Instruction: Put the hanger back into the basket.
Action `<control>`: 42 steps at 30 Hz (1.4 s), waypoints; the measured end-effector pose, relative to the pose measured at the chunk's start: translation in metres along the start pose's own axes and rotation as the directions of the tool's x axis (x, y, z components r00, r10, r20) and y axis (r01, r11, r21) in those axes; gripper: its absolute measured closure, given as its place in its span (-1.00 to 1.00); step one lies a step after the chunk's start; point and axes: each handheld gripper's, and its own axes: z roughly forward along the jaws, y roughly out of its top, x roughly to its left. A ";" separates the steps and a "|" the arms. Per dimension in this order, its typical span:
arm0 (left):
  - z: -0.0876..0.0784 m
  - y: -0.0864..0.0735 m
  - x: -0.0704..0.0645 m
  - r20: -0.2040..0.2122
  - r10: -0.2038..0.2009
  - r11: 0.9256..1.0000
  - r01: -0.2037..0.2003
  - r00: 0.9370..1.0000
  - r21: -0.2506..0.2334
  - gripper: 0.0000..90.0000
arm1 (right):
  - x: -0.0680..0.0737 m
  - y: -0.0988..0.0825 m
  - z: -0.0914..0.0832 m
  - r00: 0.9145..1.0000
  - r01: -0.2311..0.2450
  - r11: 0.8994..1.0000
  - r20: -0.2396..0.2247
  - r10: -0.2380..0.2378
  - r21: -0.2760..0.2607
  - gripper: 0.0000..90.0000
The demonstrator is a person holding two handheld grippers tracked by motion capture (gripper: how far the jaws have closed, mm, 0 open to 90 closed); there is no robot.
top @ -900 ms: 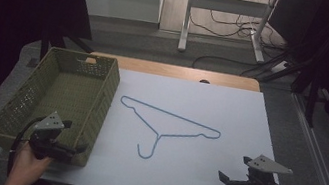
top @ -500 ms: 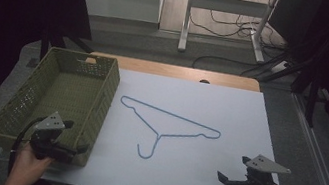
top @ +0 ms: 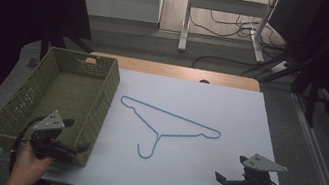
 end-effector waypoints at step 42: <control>0.063 0.062 -0.061 0.189 0.113 0.994 -0.111 0.976 -0.017 -0.99 | 0.004 0.048 0.016 0.996 0.072 0.997 -0.056 -0.070 0.029 -0.99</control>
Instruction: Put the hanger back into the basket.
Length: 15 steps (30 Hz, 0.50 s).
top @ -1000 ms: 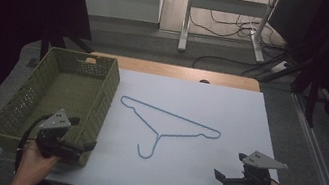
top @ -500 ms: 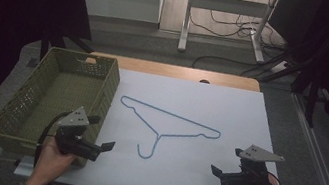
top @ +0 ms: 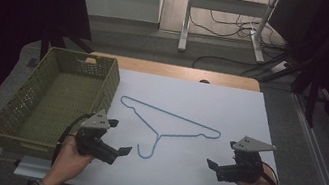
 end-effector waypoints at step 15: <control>0.042 0.000 0.003 0.033 0.008 0.998 -0.010 0.999 0.066 -0.99 | -0.002 0.021 0.029 1.000 0.010 1.000 -0.028 -0.010 0.027 -1.00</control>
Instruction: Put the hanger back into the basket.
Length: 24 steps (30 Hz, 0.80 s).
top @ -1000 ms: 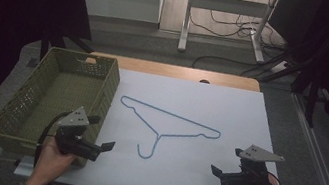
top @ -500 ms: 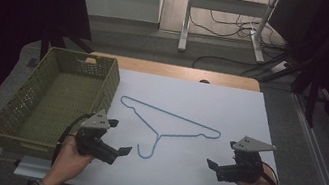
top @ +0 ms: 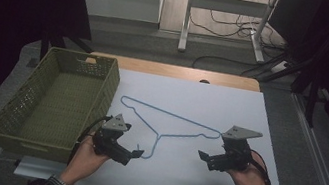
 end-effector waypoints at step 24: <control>0.046 0.007 0.020 -0.026 0.025 0.997 -0.023 0.999 0.078 -0.97 | -0.006 0.042 0.073 0.997 0.043 0.991 -0.067 -0.035 0.123 -0.90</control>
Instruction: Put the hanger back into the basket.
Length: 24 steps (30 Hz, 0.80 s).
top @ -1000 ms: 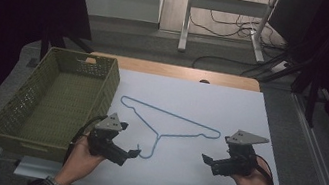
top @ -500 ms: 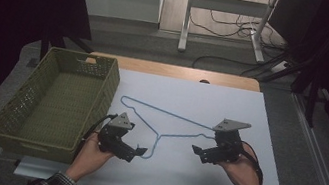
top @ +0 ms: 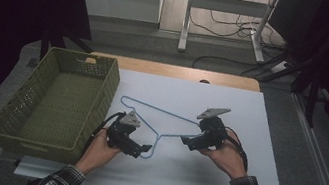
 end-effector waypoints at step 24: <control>-0.005 -0.010 0.009 -0.020 -0.032 0.999 0.032 0.999 0.010 -0.97 | -0.006 0.036 0.089 0.918 0.368 0.901 -0.240 -0.315 0.228 0.48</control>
